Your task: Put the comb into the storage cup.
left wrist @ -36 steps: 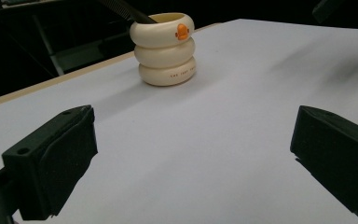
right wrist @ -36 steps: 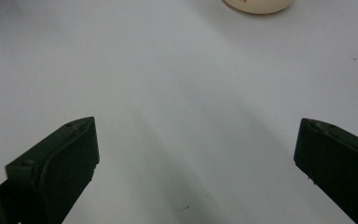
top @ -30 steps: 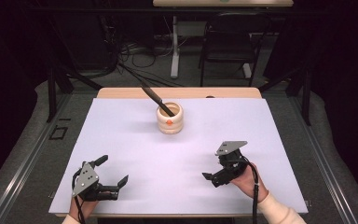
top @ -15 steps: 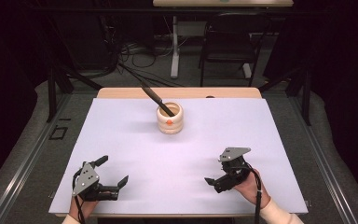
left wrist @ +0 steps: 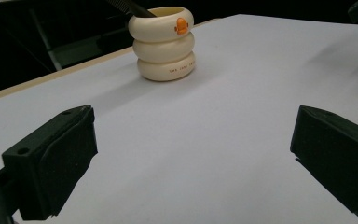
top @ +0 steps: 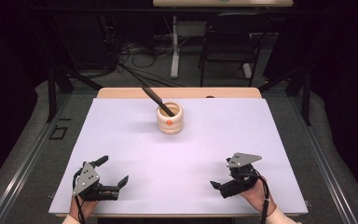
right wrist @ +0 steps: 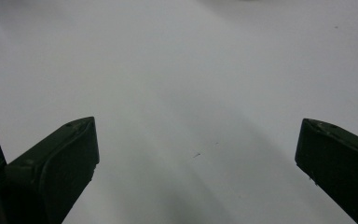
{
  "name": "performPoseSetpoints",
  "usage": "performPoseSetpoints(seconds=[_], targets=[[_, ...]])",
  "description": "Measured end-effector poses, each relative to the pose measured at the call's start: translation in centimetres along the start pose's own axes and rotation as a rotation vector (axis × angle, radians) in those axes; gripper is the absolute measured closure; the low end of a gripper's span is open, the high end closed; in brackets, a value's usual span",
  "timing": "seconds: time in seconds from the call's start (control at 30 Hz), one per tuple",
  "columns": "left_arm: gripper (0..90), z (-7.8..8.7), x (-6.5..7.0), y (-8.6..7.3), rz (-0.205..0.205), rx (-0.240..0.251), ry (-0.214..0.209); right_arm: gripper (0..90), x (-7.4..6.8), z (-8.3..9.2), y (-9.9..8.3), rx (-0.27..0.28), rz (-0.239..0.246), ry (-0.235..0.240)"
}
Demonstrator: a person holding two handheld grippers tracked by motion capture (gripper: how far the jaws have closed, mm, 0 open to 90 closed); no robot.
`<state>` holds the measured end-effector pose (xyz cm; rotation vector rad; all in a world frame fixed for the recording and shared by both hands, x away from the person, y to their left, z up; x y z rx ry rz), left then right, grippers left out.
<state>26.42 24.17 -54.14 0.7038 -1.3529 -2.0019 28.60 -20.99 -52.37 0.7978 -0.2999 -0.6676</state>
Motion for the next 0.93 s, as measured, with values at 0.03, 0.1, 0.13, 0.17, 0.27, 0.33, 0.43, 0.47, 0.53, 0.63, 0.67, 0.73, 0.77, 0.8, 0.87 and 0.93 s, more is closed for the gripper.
performPoseSetpoints(seconds=[0.03, 0.1, 0.13, 0.17, 0.27, 0.33, 0.43, 0.47, 0.53, 0.63, 0.67, 0.73, 0.77, 0.8, 0.87, 0.93], targets=[[0.1, 0.0, 0.0, 0.0, -0.001, 0.000, -0.001, 0.0, 0.0, 0.1, -0.1, 0.001, 0.001, 0.000], [0.1, 0.0, 0.0, 0.0, 0.000, 0.000, 0.000, 0.0, 0.0, 0.3, -0.4, 0.006, -0.002, -0.005], [0.1, 0.0, 0.0, 0.0, 0.000, 0.000, 0.000, 0.0, 0.0, 0.4, -0.5, 0.010, -0.005, -0.008], [0.1, 0.0, 0.0, 0.0, -0.003, 0.000, 0.001, 0.0, 0.0, 0.5, -0.6, 0.016, -0.009, -0.010], [0.1, 0.0, 0.0, 0.0, -0.001, 0.001, 0.000, 0.0, 0.0, 0.9, -0.9, 0.027, -0.012, -0.017], [0.1, 0.0, 0.0, 0.0, -0.001, 0.000, 0.000, 0.0, -0.1, 1.1, -1.1, 0.035, -0.018, -0.021], [0.1, 0.0, 0.0, 0.0, 0.001, -0.001, 0.001, 0.0, -0.1, 1.4, -1.3, 0.043, -0.025, -0.021], [0.1, 0.0, 0.0, 0.0, -0.001, -0.001, 0.002, 0.0, -0.1, 1.5, -1.4, 0.046, -0.027, -0.022], [0.1, 0.0, -0.1, 0.0, 0.000, 0.000, 0.001, 0.0, -0.1, 1.6, -1.5, 0.050, -0.027, -0.026], [0.1, -0.1, -0.1, 0.0, 0.003, -0.002, -0.001, 0.0, -0.2, 1.9, -1.7, 0.059, -0.033, -0.028], [0.1, -0.1, -0.1, 0.0, 0.001, -0.002, 0.000, 0.0, -0.2, 1.9, -1.8, 0.059, -0.033, -0.030], [0.1, -0.1, 0.0, 0.0, 0.001, -0.002, -0.001, 0.0, -0.3, 2.0, -1.8, 0.061, -0.033, -0.030], [0.1, -0.1, -0.1, 0.0, 0.000, -0.002, 0.000, 0.0, -0.3, 2.0, -1.8, 0.060, -0.030, -0.036], [0.1, -0.1, -0.1, 0.0, 0.001, -0.003, 0.000, 0.0, -0.3, 2.1, -1.8, 0.065, -0.031, -0.037], [0.1, -0.1, -0.1, 0.0, 0.001, -0.005, 0.000, 0.0, -0.3, 2.2, -1.8, 0.067, -0.028, -0.039], [0.1, -0.1, -0.1, 0.0, 0.002, -0.005, 0.001, 0.0, -0.3, 2.2, -1.8, 0.072, -0.024, -0.039]])
Point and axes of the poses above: each handheld gripper's, and its own axes: z roughly backward along the jaws, y roughly out of its top, x roughly to its right, the point moved 1 cm from there along -z, roughly forward along the jaws, and after that the axes turned 2 degrees about -x, right-handed, at the moved point
